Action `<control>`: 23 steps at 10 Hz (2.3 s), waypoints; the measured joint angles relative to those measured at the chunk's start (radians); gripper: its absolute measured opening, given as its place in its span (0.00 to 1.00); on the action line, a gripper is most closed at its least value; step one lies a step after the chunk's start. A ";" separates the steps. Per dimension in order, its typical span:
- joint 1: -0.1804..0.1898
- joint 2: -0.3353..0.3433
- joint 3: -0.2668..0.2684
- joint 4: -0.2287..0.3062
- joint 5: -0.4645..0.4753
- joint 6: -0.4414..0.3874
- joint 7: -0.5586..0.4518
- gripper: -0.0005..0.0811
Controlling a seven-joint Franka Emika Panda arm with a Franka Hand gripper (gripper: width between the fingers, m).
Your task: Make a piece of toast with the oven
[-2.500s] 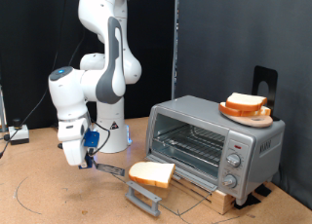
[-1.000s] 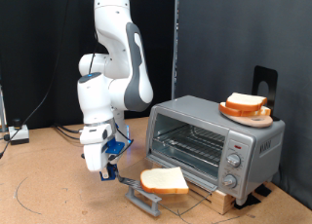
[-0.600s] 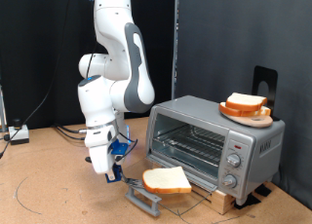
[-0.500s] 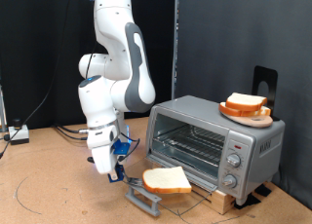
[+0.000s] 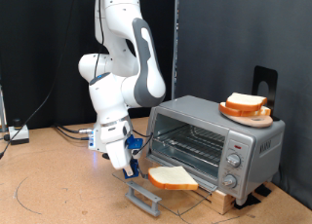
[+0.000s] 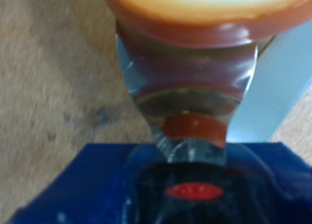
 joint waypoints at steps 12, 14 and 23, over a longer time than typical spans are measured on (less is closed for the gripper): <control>-0.170 -0.248 -0.136 0.025 -0.317 -0.406 0.271 0.51; -0.168 -0.250 -0.135 0.024 -0.324 -0.465 0.220 0.51; -0.059 -0.345 0.066 -0.034 -0.368 -0.428 0.186 0.51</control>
